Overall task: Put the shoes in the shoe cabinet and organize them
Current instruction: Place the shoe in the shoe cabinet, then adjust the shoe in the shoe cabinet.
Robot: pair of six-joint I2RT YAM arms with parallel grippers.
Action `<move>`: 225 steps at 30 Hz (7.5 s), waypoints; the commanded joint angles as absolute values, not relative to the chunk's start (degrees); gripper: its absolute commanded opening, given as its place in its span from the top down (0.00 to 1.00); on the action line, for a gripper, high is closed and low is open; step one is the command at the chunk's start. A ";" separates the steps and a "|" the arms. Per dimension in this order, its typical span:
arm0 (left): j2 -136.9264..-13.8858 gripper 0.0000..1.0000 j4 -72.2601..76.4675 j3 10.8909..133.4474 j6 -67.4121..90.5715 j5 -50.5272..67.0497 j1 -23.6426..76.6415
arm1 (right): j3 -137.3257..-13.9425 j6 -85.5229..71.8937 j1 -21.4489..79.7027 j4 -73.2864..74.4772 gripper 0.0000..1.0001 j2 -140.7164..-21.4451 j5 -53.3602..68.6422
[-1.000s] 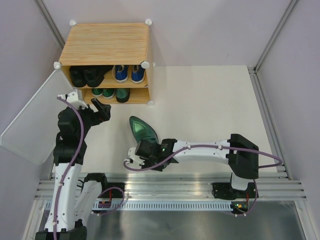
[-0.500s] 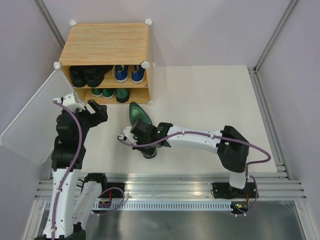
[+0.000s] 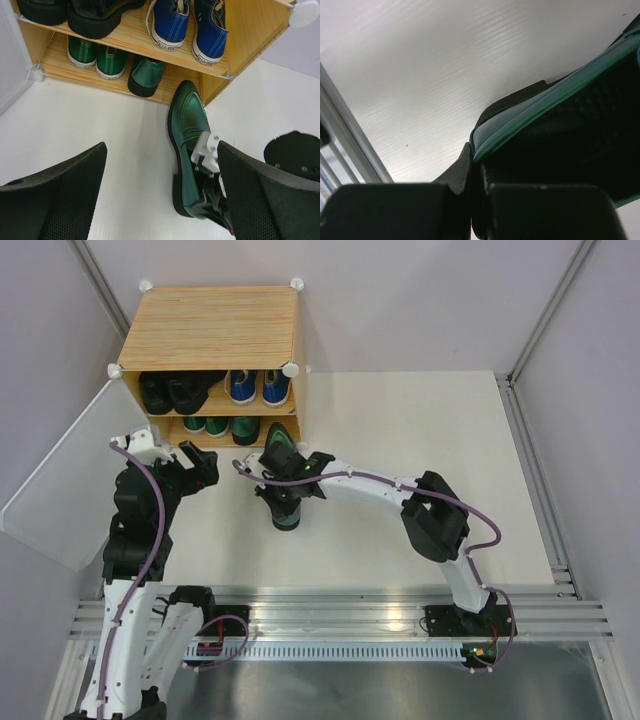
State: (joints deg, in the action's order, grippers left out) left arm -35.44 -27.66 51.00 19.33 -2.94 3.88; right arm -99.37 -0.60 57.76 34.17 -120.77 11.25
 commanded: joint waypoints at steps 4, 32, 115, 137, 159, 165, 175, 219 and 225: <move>-34.81 0.07 -27.16 53.00 17.49 -3.43 4.83 | -107.39 -1.32 53.80 29.62 0.99 -122.34 13.18; -34.81 0.07 -27.42 53.35 17.32 -2.99 5.62 | -122.96 2.03 53.61 34.28 0.99 -131.31 21.61; -36.92 0.36 -12.43 37.55 31.09 21.68 3.60 | -63.14 -15.46 48.87 2.29 0.30 -68.00 -5.70; -72.76 0.51 9.23 32.95 36.83 1.85 16.35 | -42.89 -18.02 48.25 5.71 0.29 -47.11 -18.19; -92.29 0.40 11.69 49.85 31.03 -2.29 16.35 | -42.54 -17.75 48.25 5.98 0.28 -47.81 -18.81; -91.49 0.09 12.13 47.37 25.94 -2.90 17.93 | -42.54 -17.32 48.25 5.98 0.28 -48.34 -17.93; -98.34 0.06 8.26 53.08 18.99 -7.38 20.04 | -42.19 -17.14 48.34 5.45 0.27 -48.60 -17.67; -102.92 0.67 5.80 65.48 14.15 -11.34 21.27 | -41.92 -16.61 48.25 4.66 0.27 -49.57 -17.84; -105.02 0.67 7.03 67.23 13.62 -12.57 21.27 | -42.01 -16.61 48.16 4.75 0.27 -50.18 -17.84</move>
